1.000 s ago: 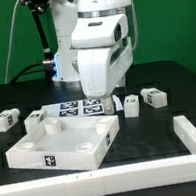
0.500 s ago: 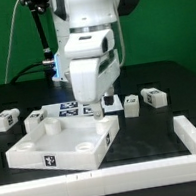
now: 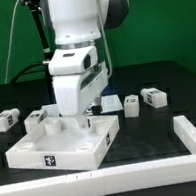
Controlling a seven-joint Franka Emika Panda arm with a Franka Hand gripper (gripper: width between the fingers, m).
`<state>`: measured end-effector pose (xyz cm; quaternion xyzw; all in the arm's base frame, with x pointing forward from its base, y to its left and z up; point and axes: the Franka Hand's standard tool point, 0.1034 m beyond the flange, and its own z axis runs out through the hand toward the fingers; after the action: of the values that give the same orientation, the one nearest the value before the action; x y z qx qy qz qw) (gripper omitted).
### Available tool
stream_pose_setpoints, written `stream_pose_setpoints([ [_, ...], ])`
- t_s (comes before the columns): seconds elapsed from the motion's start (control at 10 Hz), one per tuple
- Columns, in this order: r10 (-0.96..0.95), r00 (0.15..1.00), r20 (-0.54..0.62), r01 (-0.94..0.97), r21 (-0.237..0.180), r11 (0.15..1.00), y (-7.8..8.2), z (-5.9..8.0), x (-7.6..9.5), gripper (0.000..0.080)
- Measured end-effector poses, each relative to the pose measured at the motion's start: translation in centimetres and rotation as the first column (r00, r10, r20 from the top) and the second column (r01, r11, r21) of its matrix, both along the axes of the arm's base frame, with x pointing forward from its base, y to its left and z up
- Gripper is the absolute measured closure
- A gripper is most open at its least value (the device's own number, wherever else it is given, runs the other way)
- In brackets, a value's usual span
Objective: Assemble one leg
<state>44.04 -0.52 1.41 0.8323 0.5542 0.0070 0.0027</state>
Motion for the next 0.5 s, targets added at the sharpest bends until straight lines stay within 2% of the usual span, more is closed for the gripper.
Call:
stream_pose_setpoints([
  [0.2,-0.010,1.000,-0.002,0.010,0.000,1.000,-1.25,-0.68,0.11,0.0150],
  [0.4,-0.013,1.000,-0.002,0.013,-0.001,1.000,-1.39,-0.59,0.54,0.0150],
  [0.5,-0.014,1.000,-0.003,0.014,-0.001,1.000,-1.39,-0.64,0.48,0.0264],
])
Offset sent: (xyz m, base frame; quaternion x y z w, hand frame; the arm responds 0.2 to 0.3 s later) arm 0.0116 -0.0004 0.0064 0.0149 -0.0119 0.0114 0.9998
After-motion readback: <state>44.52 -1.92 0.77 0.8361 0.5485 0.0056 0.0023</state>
